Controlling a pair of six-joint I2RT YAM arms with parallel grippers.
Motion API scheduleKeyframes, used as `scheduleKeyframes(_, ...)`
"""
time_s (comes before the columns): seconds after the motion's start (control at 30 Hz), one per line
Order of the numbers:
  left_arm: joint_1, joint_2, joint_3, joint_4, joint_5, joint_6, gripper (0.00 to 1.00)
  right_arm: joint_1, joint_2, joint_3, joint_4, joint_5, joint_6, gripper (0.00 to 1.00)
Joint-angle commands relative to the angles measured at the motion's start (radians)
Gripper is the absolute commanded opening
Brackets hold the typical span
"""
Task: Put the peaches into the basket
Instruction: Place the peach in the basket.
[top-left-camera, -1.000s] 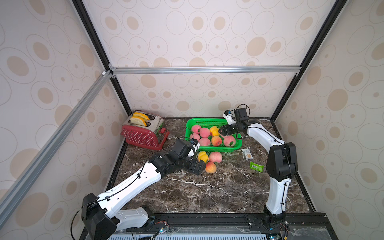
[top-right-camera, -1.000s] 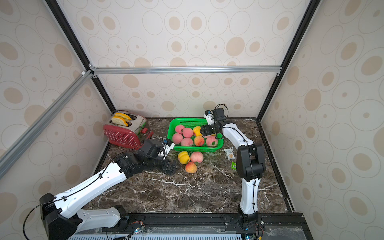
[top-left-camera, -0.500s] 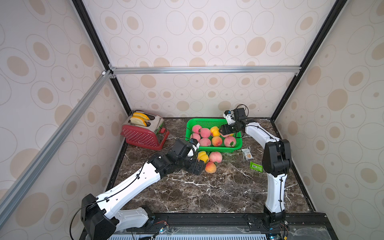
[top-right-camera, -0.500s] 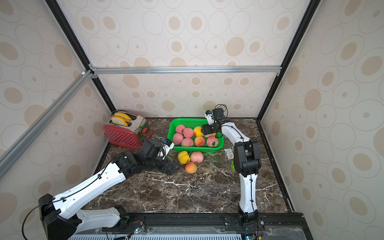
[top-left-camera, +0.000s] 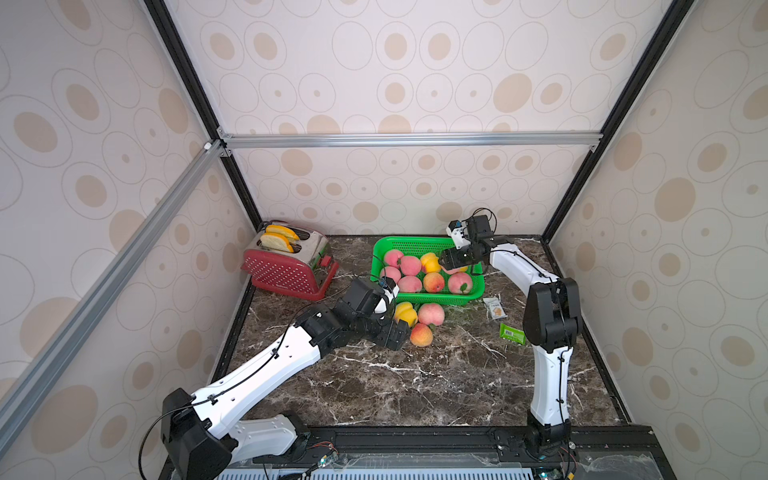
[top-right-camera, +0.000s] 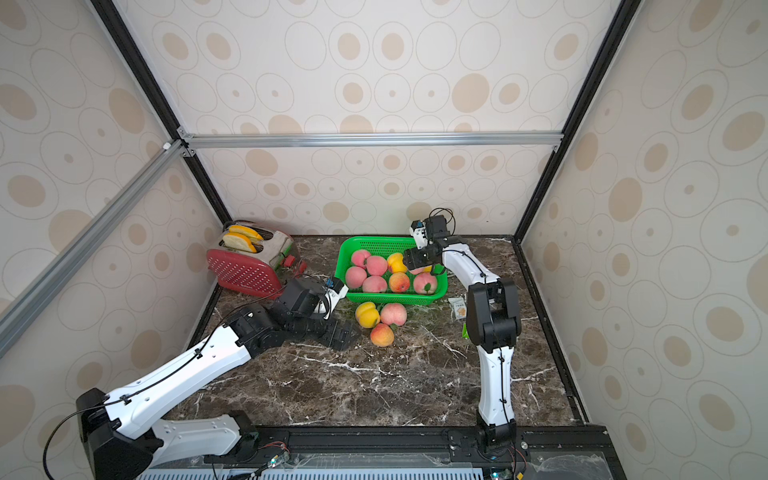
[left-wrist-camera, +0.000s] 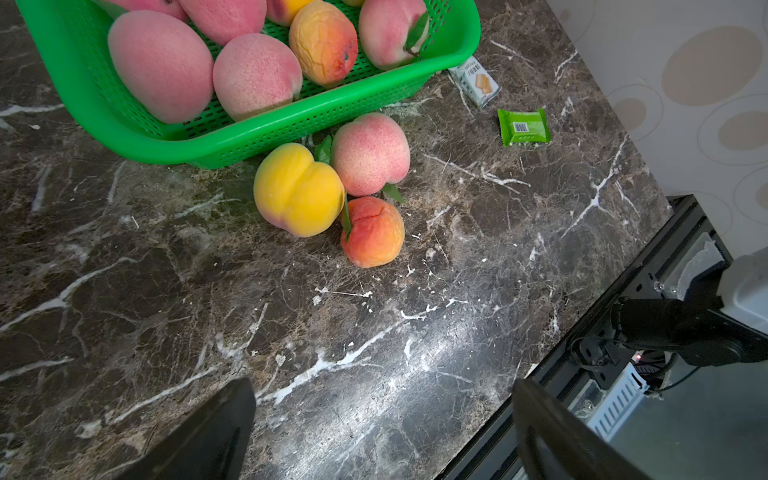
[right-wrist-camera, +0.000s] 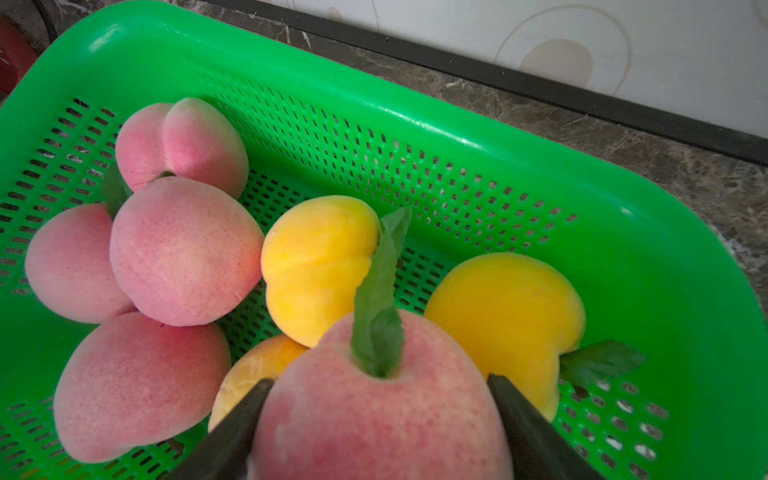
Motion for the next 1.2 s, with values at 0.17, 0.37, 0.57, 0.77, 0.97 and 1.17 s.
scheduleKeyframes(0.17,-0.007,0.005,0.001,0.006,-0.001,-0.003,0.99,-0.004,0.006,-0.018,-0.013,0.002,-0.013,0.59)
scheduleKeyframes(0.37,-0.006,0.014,-0.004,0.015,0.003,-0.012,0.99,-0.005,-0.017,-0.032,-0.009,0.004,-0.017,0.66)
scheduleKeyframes(0.57,-0.007,0.025,-0.006,0.018,0.007,-0.013,0.99,-0.004,-0.054,-0.050,-0.005,0.002,-0.016,0.77)
scheduleKeyframes(0.77,-0.007,0.041,0.001,0.023,0.013,-0.021,0.99,-0.004,-0.092,-0.059,-0.010,0.002,-0.021,0.86)
scheduleKeyframes(0.97,-0.007,0.059,0.010,0.018,0.014,-0.026,0.99,-0.004,-0.130,-0.063,-0.035,0.009,-0.025,0.93)
scheduleKeyframes(1.17,-0.006,0.069,0.005,0.020,0.003,-0.038,0.99,-0.002,-0.249,-0.164,0.001,0.002,0.001,0.94)
